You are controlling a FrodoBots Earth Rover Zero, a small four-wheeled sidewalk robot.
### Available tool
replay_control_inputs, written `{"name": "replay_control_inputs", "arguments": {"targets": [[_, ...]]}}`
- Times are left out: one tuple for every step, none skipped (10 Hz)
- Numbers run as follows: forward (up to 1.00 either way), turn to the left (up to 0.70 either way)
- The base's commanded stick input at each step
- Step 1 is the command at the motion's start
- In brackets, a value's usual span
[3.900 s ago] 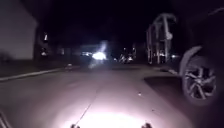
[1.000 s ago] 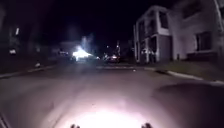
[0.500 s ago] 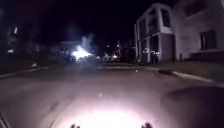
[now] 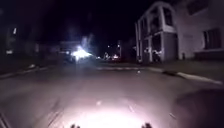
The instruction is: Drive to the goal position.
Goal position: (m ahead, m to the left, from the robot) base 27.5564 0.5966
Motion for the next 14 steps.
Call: {"name": "replay_control_inputs", "arguments": {"targets": [[0.7, 0.0], [0.7, 0.0], [0.7, 0.0], [0.7, 0.0], [0.7, 0.0], [0.7, 0.0], [0.7, 0.0], [0.7, 0.0], [0.7, 0.0], [0.7, 0.0], [0.7, 0.0], [0.7, 0.0], [0.7, 0.0], [0.7, 0.0]]}}
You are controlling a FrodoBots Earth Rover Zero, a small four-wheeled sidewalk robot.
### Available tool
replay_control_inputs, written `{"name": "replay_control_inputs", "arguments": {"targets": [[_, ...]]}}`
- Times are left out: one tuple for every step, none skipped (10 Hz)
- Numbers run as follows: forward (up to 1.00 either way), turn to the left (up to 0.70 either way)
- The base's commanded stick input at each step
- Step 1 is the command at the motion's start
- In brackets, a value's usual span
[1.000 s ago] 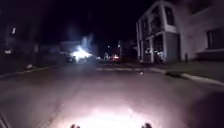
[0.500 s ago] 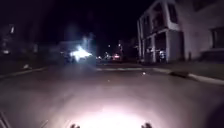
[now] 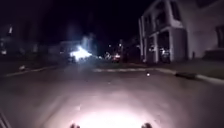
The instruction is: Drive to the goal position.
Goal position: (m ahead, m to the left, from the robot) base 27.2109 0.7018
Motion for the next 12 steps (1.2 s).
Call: {"name": "replay_control_inputs", "arguments": {"targets": [[0.7, 0.0], [0.7, 0.0], [0.7, 0.0], [0.7, 0.0], [0.7, 0.0], [0.7, 0.0], [0.7, 0.0], [0.7, 0.0], [0.7, 0.0], [0.7, 0.0], [0.7, 0.0], [0.7, 0.0]]}}
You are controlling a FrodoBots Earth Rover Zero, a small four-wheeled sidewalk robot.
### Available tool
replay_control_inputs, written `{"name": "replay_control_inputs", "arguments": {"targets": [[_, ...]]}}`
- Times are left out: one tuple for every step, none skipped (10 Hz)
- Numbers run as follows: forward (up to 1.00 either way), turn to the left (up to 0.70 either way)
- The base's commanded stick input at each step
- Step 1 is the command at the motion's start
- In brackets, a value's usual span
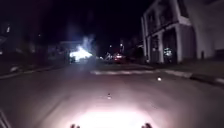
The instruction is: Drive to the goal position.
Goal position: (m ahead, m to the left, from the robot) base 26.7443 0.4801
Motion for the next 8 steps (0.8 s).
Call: {"name": "replay_control_inputs", "arguments": {"targets": [[0.7, 0.0], [0.7, 0.0], [0.7, 0.0], [0.7, 0.0], [0.7, 0.0], [0.7, 0.0], [0.7, 0.0], [0.7, 0.0]]}}
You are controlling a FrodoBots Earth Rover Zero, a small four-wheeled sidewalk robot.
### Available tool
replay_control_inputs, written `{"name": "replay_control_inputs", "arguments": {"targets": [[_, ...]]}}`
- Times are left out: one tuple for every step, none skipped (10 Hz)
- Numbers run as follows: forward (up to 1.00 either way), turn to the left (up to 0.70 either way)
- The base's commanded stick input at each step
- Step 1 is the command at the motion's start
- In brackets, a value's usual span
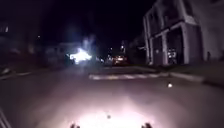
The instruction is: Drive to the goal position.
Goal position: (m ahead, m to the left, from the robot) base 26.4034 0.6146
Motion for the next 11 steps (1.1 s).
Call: {"name": "replay_control_inputs", "arguments": {"targets": [[0.7, 0.0], [0.7, 0.0], [0.7, 0.0], [0.7, 0.0], [0.7, 0.0], [0.7, 0.0], [0.7, 0.0], [0.7, 0.0], [0.7, 0.0], [0.7, 0.0], [0.7, 0.0]]}}
